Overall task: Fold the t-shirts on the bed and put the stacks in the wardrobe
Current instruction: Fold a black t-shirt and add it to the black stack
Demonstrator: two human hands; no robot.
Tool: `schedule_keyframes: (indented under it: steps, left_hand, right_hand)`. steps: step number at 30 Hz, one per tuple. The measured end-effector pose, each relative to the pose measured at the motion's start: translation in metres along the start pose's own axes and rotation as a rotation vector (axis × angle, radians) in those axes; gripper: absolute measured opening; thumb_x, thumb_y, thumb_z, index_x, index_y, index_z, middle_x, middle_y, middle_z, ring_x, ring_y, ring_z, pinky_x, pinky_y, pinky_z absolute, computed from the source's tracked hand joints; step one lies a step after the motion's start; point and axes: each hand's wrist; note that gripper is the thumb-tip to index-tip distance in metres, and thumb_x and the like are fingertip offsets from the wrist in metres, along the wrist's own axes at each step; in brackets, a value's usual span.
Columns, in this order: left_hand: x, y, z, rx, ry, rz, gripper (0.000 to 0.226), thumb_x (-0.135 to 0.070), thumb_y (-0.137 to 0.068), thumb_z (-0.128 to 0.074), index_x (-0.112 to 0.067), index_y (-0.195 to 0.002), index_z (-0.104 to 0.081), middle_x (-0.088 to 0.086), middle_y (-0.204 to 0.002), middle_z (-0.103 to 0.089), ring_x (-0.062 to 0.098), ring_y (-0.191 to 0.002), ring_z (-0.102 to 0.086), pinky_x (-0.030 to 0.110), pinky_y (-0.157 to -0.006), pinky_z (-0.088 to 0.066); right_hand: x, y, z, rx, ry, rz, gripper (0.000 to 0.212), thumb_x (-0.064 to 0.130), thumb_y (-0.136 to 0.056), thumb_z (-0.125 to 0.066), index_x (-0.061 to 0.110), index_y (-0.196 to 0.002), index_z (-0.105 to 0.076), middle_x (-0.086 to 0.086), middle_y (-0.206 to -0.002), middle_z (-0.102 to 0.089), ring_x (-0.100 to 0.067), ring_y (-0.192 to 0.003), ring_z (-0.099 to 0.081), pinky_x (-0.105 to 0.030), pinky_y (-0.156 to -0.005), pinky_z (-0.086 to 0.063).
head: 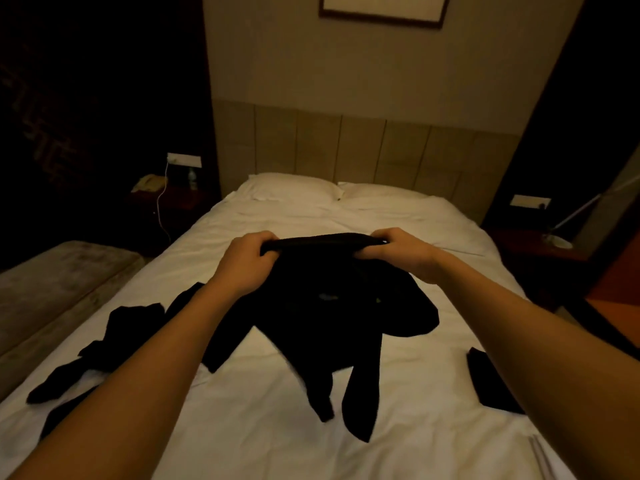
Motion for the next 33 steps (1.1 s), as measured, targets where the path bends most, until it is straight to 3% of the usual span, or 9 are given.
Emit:
schedule_keyframes:
  steps: [7,12,17,22,25,27,30,32,33]
  left_hand:
    - [-0.048,-0.002,0.0,-0.095,-0.113,-0.085,0.013,-0.027,-0.093,-0.059,-0.025,-0.083,-0.067,0.001,-0.081,-0.067,0.022,-0.08,-0.063,0.041,-0.072,-0.053]
    - [-0.071,-0.017,0.02,-0.026,-0.189,-0.105,0.014,-0.03,-0.096,-0.059,-0.025,-0.107,-0.064,0.0,-0.1,-0.063,0.026,-0.093,-0.061,0.046,-0.084,-0.053]
    - [-0.075,-0.03,0.042,0.023,-0.152,-0.175,0.016,-0.03,-0.098,-0.057,-0.021,-0.108,-0.065,0.003,-0.101,-0.065,0.026,-0.097,-0.06,0.047,-0.087,-0.052]
    - [-0.06,-0.041,0.052,-0.014,-0.208,-0.23,0.022,-0.027,-0.101,-0.051,-0.021,-0.113,-0.068,0.005,-0.107,-0.068,0.028,-0.1,-0.06,0.044,-0.083,-0.051]
    - [-0.054,-0.034,0.034,-0.121,-0.236,-0.229,0.024,-0.023,-0.098,-0.052,-0.019,-0.119,-0.064,0.008,-0.114,-0.064,0.031,-0.107,-0.059,0.045,-0.086,-0.05]
    - [-0.058,-0.009,0.007,-0.26,-0.181,-0.404,0.04,-0.025,-0.09,-0.058,-0.017,-0.129,-0.055,0.008,-0.124,-0.058,0.03,-0.115,-0.053,0.045,-0.093,-0.047]
    - [-0.075,0.044,-0.054,0.004,-0.298,-0.808,0.091,-0.046,-0.075,-0.064,-0.023,-0.154,-0.024,0.006,-0.153,-0.036,0.03,-0.134,-0.041,0.044,-0.104,-0.041]
    - [-0.085,0.06,-0.092,0.111,-0.424,-0.765,0.109,-0.061,-0.073,-0.061,-0.029,-0.157,0.0,0.004,-0.163,-0.016,0.031,-0.141,-0.031,0.044,-0.106,-0.037]
    - [-0.09,0.06,-0.106,0.091,-0.356,-0.68,0.104,-0.056,-0.075,-0.063,-0.028,-0.156,-0.003,0.004,-0.162,-0.019,0.031,-0.139,-0.034,0.044,-0.104,-0.04]
  right_hand:
    - [-0.003,0.043,0.037,0.063,0.204,-0.043,0.066,0.065,-0.066,-0.076,0.02,-0.114,-0.063,-0.002,-0.11,-0.069,-0.02,-0.099,-0.068,-0.039,-0.097,-0.053]
    - [-0.001,0.06,0.062,0.0,0.374,-0.114,0.062,0.053,-0.076,-0.076,0.021,-0.125,-0.058,-0.002,-0.125,-0.059,-0.021,-0.113,-0.058,-0.043,-0.105,-0.046]
    - [0.016,0.064,0.072,-0.144,0.319,-0.056,0.044,0.051,-0.083,-0.07,0.017,-0.111,-0.068,-0.002,-0.105,-0.069,-0.017,-0.098,-0.066,-0.033,-0.087,-0.053]
    - [0.044,0.072,0.073,-0.199,0.106,0.039,0.047,0.055,-0.082,-0.069,0.013,-0.104,-0.071,-0.005,-0.097,-0.073,-0.018,-0.089,-0.071,-0.035,-0.085,-0.055]
    - [0.057,0.074,0.062,-0.288,0.045,0.098,0.048,0.052,-0.085,-0.068,0.006,-0.098,-0.07,-0.006,-0.086,-0.067,-0.018,-0.08,-0.069,-0.029,-0.07,-0.052]
    - [0.06,0.072,0.056,-0.346,-0.064,0.113,0.038,0.047,-0.088,-0.068,0.009,-0.085,-0.067,-0.004,-0.075,-0.063,-0.014,-0.07,-0.065,-0.024,-0.061,-0.05]
    - [0.069,0.067,0.047,-0.429,-0.263,0.107,0.027,0.034,-0.091,-0.068,0.012,-0.078,-0.059,-0.004,-0.07,-0.057,-0.016,-0.065,-0.061,-0.025,-0.057,-0.049]
    - [0.077,0.065,0.042,-0.464,-0.319,0.075,0.023,0.029,-0.092,-0.067,0.009,-0.086,-0.058,-0.008,-0.078,-0.058,-0.021,-0.072,-0.063,-0.03,-0.065,-0.052]
    - [0.079,0.064,0.041,-0.475,-0.342,0.056,0.022,0.027,-0.092,-0.067,0.008,-0.089,-0.058,-0.01,-0.082,-0.06,-0.023,-0.076,-0.065,-0.033,-0.07,-0.055]
Point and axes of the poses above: each hand's wrist, its own y-axis away from the middle knuckle, its own z-axis out of the back of the hand, x = y × z
